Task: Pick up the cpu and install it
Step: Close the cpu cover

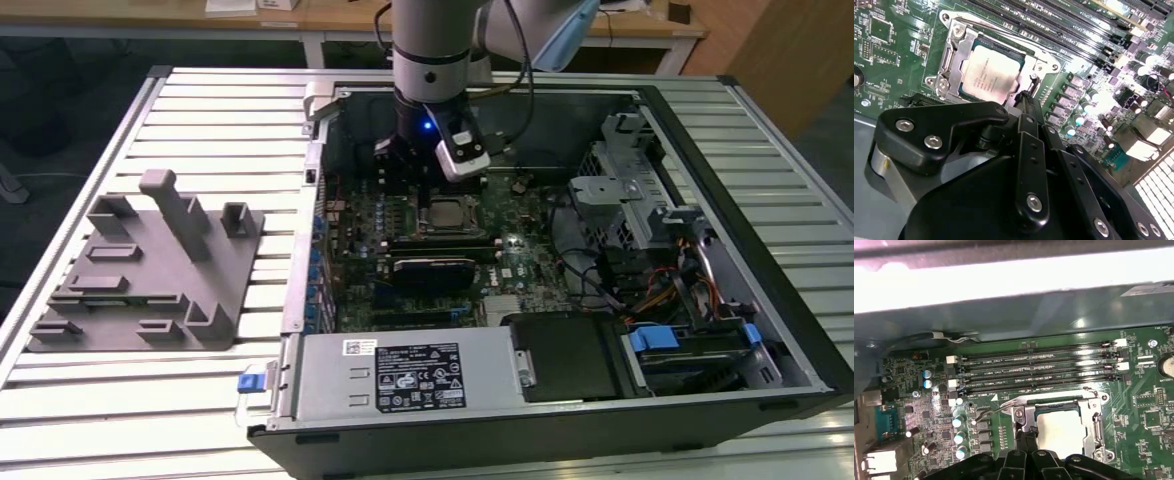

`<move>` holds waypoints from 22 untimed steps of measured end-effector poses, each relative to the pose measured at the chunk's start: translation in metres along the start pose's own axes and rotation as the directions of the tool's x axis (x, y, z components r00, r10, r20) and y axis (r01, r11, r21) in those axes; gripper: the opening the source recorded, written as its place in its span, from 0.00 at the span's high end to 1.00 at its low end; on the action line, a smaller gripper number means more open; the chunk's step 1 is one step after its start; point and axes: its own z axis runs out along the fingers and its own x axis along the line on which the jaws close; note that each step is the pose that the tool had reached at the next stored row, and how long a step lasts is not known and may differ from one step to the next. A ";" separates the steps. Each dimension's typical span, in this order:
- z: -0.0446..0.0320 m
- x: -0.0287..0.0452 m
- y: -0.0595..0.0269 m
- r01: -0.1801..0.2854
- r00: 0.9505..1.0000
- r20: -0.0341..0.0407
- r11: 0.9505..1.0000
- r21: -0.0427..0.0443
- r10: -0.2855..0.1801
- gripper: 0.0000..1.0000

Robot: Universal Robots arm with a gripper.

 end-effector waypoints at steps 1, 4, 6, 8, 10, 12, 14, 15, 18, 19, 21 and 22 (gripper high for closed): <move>0.0000 0.0000 0.0000 0.000 1.000 0.000 1.000 0.000 0.000 0.89; 0.0000 -0.0004 0.0000 0.000 1.000 0.000 1.000 0.000 0.000 0.89; -0.0001 -0.0029 0.0004 0.000 1.000 0.000 1.000 0.000 0.000 0.89; 0.0000 -0.0070 0.0008 0.000 1.000 0.000 1.000 0.000 0.000 0.89; 0.0001 -0.0116 0.0014 0.000 1.000 0.000 1.000 0.000 0.000 0.89; 0.0001 -0.0164 0.0019 0.000 1.000 0.000 1.000 0.000 0.000 0.89; 0.0002 -0.0212 0.0026 0.000 1.000 0.000 1.000 0.000 0.000 0.89; 0.0002 -0.0237 0.0029 0.000 1.000 0.000 1.000 0.000 0.000 0.89; 0.0001 -0.0286 0.0035 0.000 1.000 0.000 1.000 0.000 0.000 0.89; -0.0005 -0.0292 0.0035 0.000 1.000 0.000 1.000 0.000 0.000 0.89; -0.0033 -0.0297 0.0037 0.000 1.000 0.000 1.000 0.000 0.000 0.89; -0.0051 -0.0299 0.0038 0.000 1.000 0.000 1.000 0.000 0.000 0.89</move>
